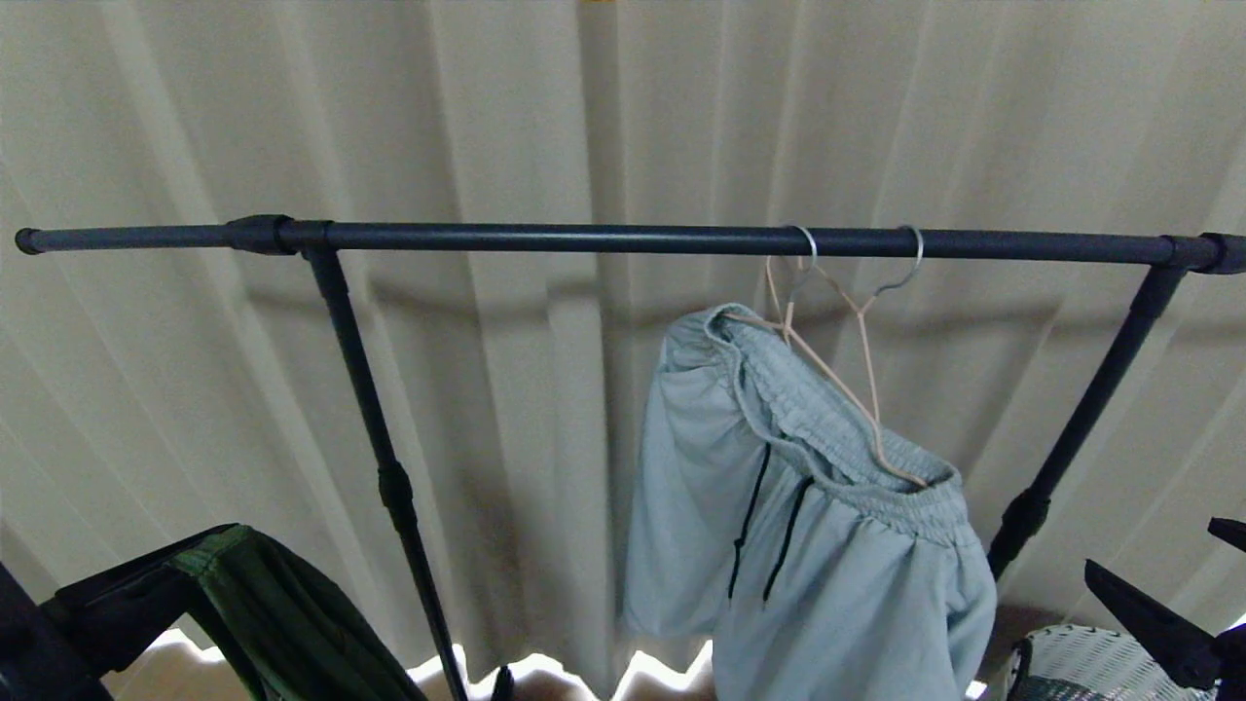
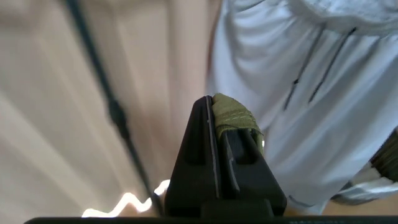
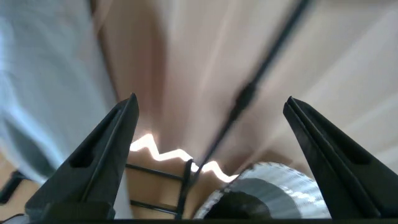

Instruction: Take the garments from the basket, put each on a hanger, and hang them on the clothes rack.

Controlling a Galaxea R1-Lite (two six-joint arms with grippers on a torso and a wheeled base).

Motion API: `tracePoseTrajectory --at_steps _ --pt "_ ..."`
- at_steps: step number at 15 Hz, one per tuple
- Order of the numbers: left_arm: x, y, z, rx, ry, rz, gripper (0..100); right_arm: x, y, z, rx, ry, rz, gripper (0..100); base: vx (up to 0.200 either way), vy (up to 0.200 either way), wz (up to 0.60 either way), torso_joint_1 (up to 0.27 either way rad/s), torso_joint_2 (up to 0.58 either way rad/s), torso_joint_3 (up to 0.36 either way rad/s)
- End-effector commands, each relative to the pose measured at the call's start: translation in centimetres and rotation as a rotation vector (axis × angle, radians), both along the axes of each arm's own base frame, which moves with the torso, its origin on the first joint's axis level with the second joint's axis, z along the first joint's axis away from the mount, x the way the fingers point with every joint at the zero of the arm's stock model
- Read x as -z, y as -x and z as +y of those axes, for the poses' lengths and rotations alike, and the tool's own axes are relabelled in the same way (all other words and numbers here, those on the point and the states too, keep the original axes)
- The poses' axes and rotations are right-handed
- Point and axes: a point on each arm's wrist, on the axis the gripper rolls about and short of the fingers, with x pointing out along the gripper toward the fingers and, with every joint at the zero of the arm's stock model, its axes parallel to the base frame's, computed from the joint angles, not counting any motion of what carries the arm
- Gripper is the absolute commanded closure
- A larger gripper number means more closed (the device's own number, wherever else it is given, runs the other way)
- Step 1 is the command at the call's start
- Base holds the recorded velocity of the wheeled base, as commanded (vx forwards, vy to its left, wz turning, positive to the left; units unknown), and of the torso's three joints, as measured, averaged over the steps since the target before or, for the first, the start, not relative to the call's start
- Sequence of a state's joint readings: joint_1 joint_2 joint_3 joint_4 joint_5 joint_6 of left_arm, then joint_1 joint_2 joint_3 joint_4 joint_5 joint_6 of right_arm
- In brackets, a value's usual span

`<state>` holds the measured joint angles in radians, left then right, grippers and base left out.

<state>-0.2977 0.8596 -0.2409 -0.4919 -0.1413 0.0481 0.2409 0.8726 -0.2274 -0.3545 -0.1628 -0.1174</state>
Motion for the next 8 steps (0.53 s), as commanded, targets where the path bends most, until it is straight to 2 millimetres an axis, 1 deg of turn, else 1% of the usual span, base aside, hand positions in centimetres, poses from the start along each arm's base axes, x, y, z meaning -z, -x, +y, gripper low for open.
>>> tracePoseTrajectory --at_steps 1,4,7,8 --pt "0.0 0.0 0.0 0.0 -0.001 -0.005 100 0.0 -0.3 0.1 -0.006 0.0 0.005 0 0.0 0.0 0.0 0.0 0.0 0.0" --pt "0.0 0.0 0.0 0.0 -0.002 -0.006 100 0.3 -1.1 0.3 -0.005 0.005 0.043 0 0.0 0.0 0.0 0.0 0.0 0.0" --pt "0.0 0.0 0.0 0.0 -0.004 -0.006 100 -0.4 -1.7 0.4 -0.004 0.001 0.036 0 0.0 0.0 0.0 0.0 0.0 0.0" --pt "-0.1 0.1 0.0 0.0 -0.003 -0.008 100 -0.2 -2.0 0.5 -0.004 0.005 0.054 0 0.0 0.0 0.0 0.0 0.0 0.0"
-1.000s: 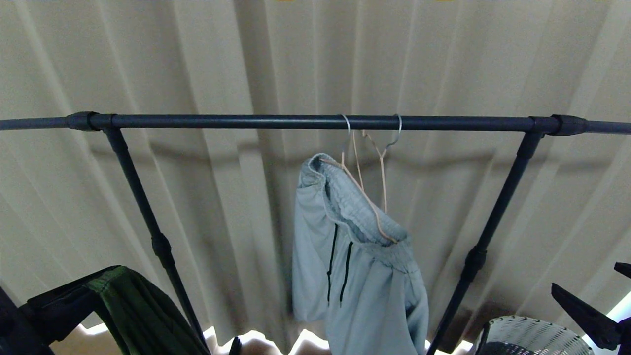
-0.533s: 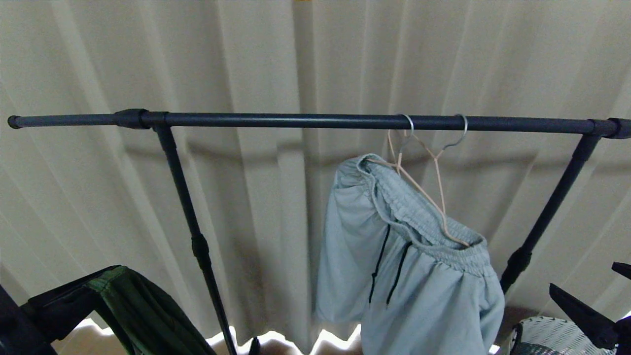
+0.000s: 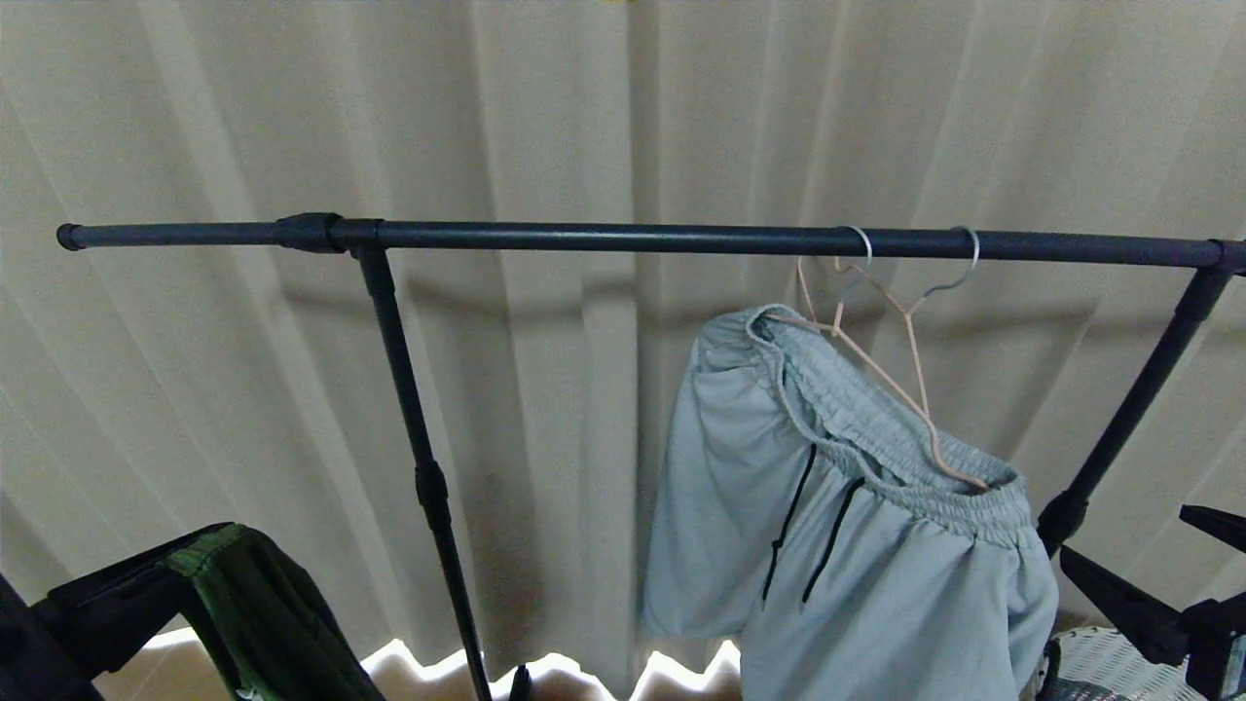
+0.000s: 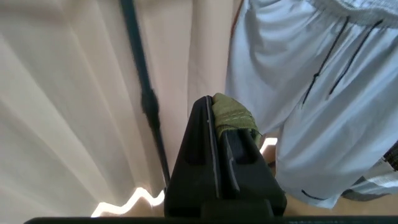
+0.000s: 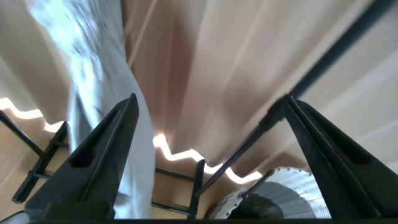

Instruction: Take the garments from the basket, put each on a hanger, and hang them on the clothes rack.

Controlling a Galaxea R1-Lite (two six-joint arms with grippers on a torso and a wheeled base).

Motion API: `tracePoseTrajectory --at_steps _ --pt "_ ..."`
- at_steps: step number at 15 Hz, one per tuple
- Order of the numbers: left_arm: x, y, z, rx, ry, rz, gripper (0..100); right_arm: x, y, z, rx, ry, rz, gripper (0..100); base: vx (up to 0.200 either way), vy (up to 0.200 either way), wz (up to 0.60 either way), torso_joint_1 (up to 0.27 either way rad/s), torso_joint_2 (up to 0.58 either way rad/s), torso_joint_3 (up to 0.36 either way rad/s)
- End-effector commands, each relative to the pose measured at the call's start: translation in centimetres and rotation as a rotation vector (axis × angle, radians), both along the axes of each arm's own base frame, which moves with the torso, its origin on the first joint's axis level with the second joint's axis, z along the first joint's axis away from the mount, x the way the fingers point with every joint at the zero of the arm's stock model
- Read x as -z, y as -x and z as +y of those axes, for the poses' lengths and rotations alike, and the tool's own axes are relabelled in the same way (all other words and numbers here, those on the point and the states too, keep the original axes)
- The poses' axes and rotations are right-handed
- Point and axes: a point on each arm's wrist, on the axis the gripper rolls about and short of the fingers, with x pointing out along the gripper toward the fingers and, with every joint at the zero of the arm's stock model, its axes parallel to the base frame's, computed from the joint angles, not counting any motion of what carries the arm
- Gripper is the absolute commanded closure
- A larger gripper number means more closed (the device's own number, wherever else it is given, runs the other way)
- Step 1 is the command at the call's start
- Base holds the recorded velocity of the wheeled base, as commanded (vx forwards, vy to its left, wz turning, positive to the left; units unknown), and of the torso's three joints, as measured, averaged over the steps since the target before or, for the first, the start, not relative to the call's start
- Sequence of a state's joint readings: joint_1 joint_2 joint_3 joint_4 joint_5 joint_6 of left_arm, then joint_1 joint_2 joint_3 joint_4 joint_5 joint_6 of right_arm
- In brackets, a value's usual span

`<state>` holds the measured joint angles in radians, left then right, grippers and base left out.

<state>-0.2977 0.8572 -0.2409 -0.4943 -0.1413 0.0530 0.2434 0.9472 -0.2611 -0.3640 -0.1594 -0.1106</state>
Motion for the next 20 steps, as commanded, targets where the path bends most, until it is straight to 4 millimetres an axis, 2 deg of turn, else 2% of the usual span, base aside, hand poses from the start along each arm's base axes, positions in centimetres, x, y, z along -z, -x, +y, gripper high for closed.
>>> tracePoseTrajectory --at_steps 1,3,6,9,11,12,15,20 --pt "0.0 0.0 0.0 0.0 0.0 -0.001 100 0.4 -1.1 0.3 0.0 0.012 0.054 0 0.0 0.0 0.0 0.0 0.0 0.0" --pt "0.0 0.2 0.0 0.001 0.001 -0.007 100 0.9 -2.6 0.8 -0.017 0.012 0.111 0 0.0 0.0 0.0 0.0 0.0 0.0" --pt "-0.1 0.3 0.1 0.001 0.004 -0.014 100 0.8 -4.7 2.4 -0.117 -0.1 0.111 0 0.0 0.0 0.0 0.0 0.0 0.0" --pt "-0.2 0.3 0.1 0.001 0.005 -0.017 100 0.0 -5.2 4.1 -0.184 -0.225 0.099 0 0.0 0.0 0.0 0.0 0.0 0.0" --pt "-0.1 0.3 0.1 0.001 0.004 -0.016 100 -0.2 -5.9 4.7 -0.203 -0.223 0.106 0 0.0 0.0 0.0 0.0 0.0 0.0" --pt "-0.1 0.3 0.1 0.001 0.004 -0.016 100 -0.2 -6.0 4.8 -0.201 -0.223 0.107 0 0.0 0.0 0.0 0.0 0.0 0.0" --pt "-0.1 0.3 0.1 0.001 0.004 -0.016 100 -0.6 -8.1 5.6 -0.18 -0.219 0.113 0 0.0 0.0 0.0 0.0 0.0 0.0" --pt "-0.1 0.3 0.1 0.001 0.004 -0.016 100 -0.9 -11.0 6.5 -0.051 -0.217 0.098 0 0.0 0.0 0.0 0.0 0.0 0.0"
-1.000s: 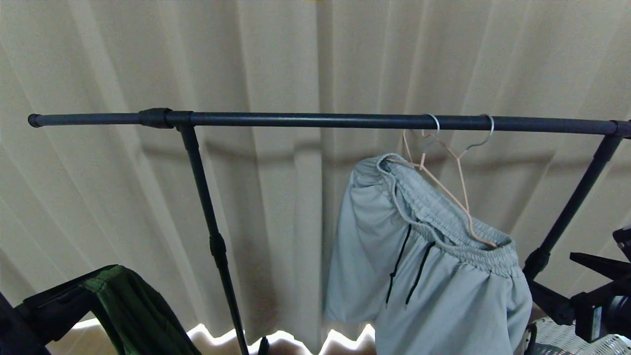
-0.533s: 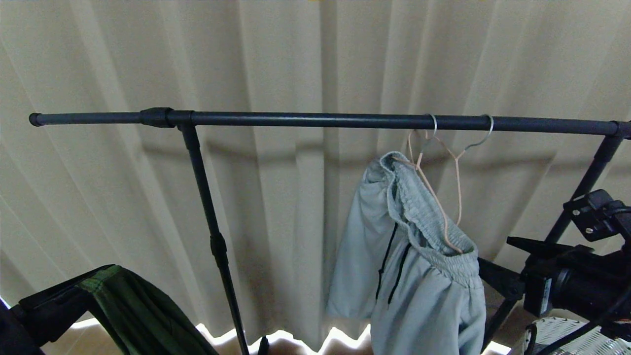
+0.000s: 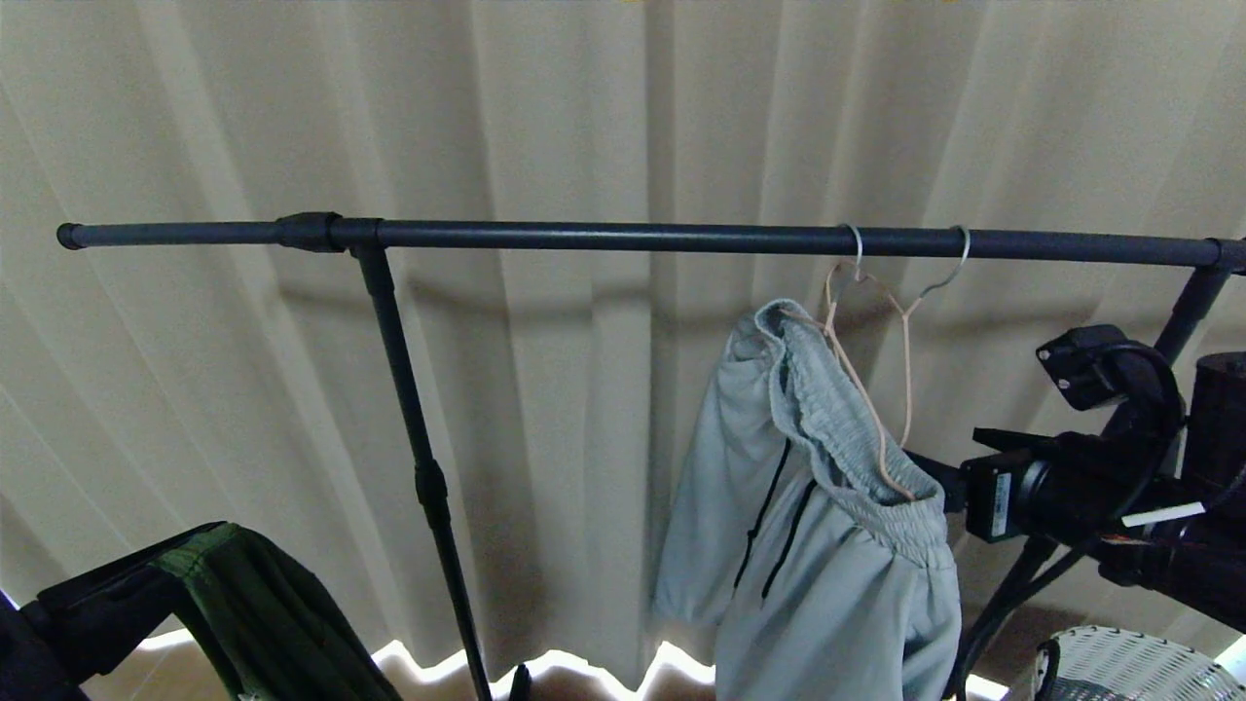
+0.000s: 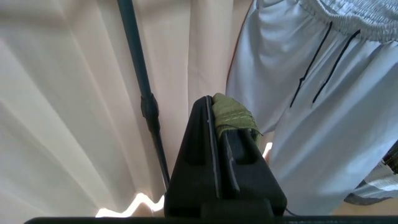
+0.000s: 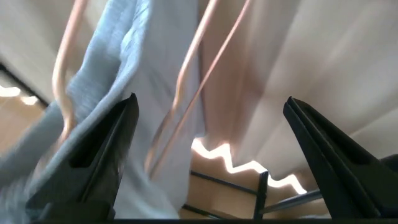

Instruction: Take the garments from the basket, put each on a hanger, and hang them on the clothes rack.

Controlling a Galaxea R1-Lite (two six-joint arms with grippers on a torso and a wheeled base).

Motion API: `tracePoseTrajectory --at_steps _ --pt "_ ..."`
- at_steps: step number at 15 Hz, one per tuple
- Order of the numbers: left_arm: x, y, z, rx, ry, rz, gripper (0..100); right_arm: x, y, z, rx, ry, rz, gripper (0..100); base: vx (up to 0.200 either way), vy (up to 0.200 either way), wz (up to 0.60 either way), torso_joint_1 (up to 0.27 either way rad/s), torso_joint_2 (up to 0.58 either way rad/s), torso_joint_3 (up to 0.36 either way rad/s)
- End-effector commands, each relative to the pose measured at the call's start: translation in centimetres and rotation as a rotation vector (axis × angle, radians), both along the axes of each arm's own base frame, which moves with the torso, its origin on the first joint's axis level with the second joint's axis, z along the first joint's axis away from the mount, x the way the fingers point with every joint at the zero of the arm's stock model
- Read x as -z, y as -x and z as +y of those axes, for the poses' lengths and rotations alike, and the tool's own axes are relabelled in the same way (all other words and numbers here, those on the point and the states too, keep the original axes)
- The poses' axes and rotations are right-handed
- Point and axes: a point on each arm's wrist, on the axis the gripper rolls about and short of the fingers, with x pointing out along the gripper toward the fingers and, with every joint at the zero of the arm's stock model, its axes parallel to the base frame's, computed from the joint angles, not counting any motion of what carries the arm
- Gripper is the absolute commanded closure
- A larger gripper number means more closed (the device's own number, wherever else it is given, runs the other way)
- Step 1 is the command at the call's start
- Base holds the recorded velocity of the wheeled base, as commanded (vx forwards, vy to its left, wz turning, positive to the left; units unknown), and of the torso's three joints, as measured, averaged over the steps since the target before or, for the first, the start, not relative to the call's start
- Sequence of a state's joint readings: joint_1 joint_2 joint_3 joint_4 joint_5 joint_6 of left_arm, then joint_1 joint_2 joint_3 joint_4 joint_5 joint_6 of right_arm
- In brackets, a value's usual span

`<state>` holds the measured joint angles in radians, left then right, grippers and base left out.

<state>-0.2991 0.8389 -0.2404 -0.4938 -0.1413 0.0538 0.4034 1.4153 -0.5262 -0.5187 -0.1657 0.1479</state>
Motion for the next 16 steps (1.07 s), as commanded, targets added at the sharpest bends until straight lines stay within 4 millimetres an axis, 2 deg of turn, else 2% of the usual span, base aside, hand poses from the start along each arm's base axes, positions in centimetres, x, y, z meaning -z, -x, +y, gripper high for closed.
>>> tracePoseTrajectory --at_steps 1,8,16 --pt "0.0 0.0 0.0 0.0 0.0 0.0 100 0.4 -1.4 0.5 0.028 0.01 0.021 0 0.0 0.0 0.0 0.0 0.0 0.0" --pt "0.0 0.0 0.0 0.0 0.001 -0.002 100 2.0 -2.8 0.1 0.146 0.062 0.054 0 0.0 0.0 0.0 0.0 0.0 0.0" --pt "-0.1 0.3 0.1 0.001 0.004 -0.013 100 2.1 -1.5 -3.6 0.277 0.06 0.039 0 0.0 0.0 0.0 0.0 0.0 0.0"
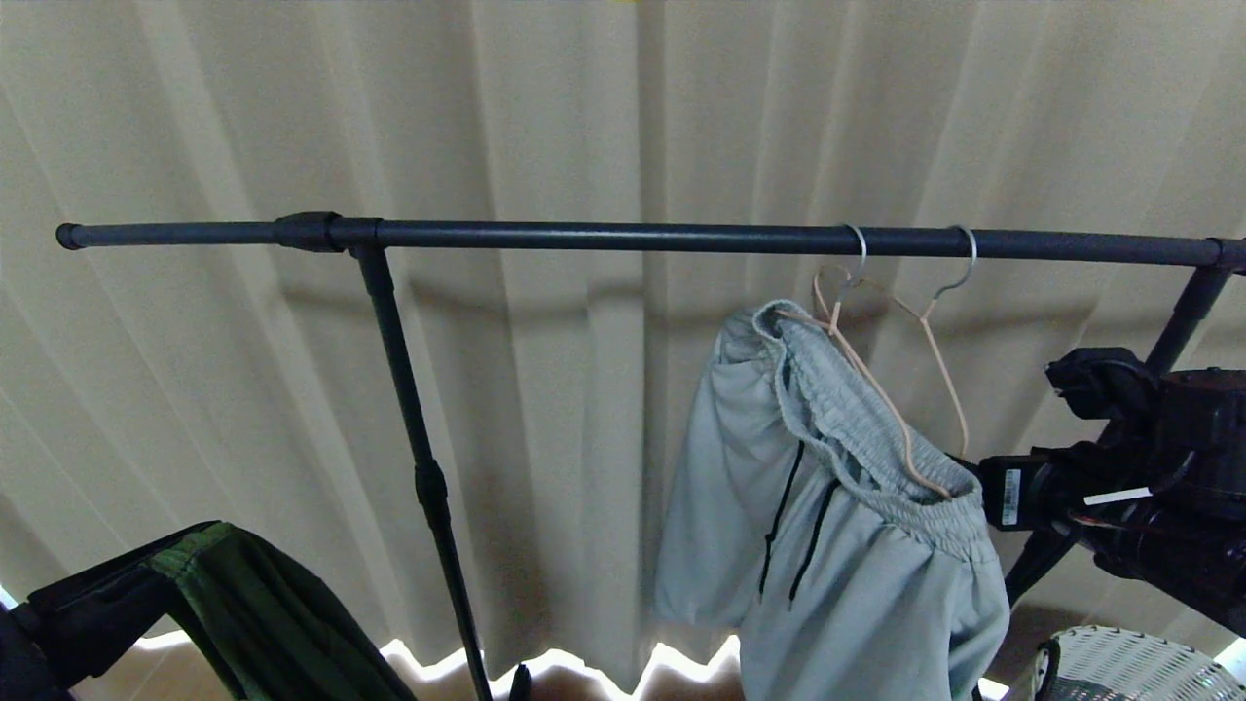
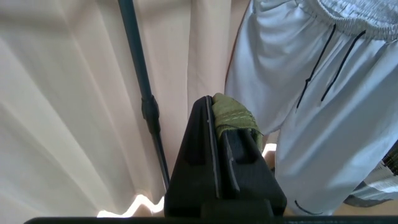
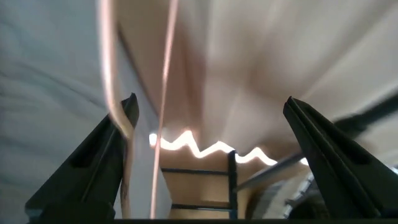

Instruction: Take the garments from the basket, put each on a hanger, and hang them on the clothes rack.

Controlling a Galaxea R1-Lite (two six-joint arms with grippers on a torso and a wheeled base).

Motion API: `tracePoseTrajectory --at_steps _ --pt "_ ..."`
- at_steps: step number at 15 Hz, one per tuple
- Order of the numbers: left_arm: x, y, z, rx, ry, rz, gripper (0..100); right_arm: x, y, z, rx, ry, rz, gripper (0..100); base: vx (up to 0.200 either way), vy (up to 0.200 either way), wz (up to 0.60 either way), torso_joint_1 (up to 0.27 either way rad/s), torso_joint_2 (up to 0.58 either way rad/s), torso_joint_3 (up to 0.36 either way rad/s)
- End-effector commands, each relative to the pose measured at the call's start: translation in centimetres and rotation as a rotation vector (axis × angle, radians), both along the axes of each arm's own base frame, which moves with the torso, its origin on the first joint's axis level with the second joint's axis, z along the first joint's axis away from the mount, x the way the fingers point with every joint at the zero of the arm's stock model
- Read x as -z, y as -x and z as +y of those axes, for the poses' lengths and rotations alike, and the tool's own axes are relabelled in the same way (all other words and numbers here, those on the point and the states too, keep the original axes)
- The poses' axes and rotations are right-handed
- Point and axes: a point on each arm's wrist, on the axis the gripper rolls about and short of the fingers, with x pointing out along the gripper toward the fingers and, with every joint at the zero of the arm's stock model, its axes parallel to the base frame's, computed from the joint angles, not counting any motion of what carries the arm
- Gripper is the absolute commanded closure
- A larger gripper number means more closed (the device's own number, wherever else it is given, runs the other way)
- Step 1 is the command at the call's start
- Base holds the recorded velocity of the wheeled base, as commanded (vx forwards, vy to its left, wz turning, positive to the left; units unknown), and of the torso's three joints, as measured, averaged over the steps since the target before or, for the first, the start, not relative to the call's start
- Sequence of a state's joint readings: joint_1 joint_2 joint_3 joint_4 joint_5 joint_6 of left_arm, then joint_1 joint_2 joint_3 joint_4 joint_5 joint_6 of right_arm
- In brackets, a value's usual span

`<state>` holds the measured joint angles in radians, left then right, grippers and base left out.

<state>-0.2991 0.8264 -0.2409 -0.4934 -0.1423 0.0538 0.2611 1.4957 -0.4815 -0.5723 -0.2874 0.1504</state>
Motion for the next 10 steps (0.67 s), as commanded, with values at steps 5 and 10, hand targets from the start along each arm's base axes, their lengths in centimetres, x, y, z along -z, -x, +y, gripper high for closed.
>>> tracePoseTrajectory --at_steps 5,10 --pt "-0.1 0.3 0.1 0.0 0.005 -0.015 100 -0.5 1.0 -1.0 0.024 -0.012 -0.025 0 0.0 0.0 0.0 0.0 0.0 0.0" --pt "-0.1 0.3 0.1 0.0 0.005 -0.016 100 -3.6 1.2 -0.9 -0.008 -0.035 -0.09 0 0.0 0.0 0.0 0.0 0.0 0.0"
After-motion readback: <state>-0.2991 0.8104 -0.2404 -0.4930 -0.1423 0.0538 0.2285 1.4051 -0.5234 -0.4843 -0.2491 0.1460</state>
